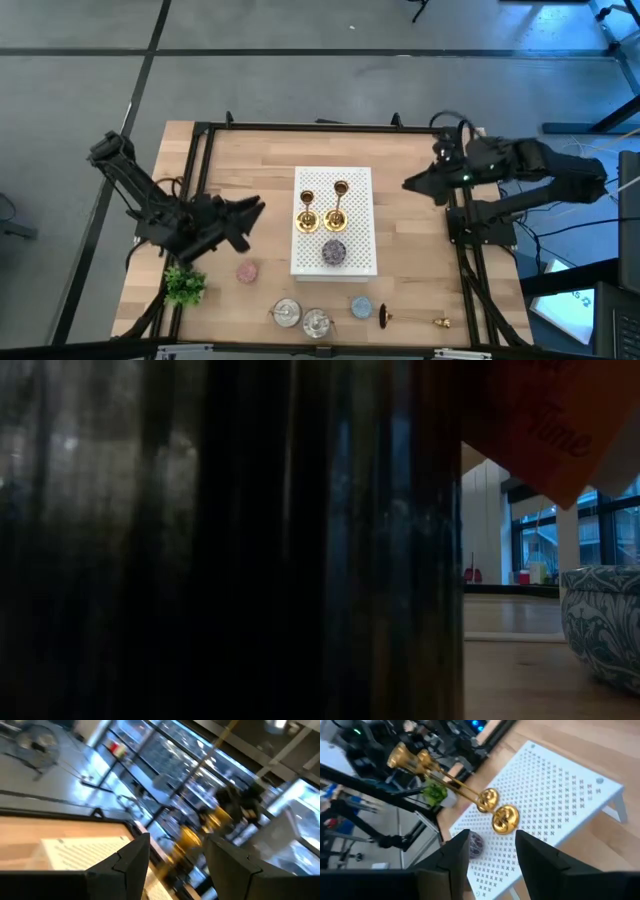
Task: Pick & Place candle stick holders
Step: Put the gold candle holder on the shelf aligned with the other gold candle holders
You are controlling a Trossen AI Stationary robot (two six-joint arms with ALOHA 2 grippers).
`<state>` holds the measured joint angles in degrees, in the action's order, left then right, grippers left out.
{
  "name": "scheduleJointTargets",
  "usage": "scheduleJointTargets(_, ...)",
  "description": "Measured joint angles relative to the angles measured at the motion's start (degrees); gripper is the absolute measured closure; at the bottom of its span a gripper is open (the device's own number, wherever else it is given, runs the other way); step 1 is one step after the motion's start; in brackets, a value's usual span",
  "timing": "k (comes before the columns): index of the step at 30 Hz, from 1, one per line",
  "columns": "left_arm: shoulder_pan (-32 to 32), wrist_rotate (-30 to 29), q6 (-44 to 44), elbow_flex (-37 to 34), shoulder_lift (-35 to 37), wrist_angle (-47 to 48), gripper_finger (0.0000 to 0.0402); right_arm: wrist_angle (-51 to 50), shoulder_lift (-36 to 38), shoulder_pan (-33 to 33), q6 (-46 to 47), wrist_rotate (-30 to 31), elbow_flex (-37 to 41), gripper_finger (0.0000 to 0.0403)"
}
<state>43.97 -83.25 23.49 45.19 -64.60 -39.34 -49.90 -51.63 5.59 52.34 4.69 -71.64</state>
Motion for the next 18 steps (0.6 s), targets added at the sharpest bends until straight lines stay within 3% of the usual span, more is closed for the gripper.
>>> scheduleJointTargets(4, -0.68, -6.47, 1.26, 0.0, 2.2, 0.59, 0.0219, 0.99, -1.87, 6.01, 7.37, 7.58, 1.38, 0.0241)
scheduleJointTargets(9, -1.55, -6.86, 0.81, -0.02, 4.16, 1.92, 0.0219, 1.56, -6.0, 12.44, 19.88, 12.15, 1.47, 0.0241)
scheduleJointTargets(18, -3.66, -6.86, -9.14, -0.02, 7.98, 2.22, 0.0219, 4.4, -15.92, 24.45, 45.99, 12.01, 1.47, 0.0241)
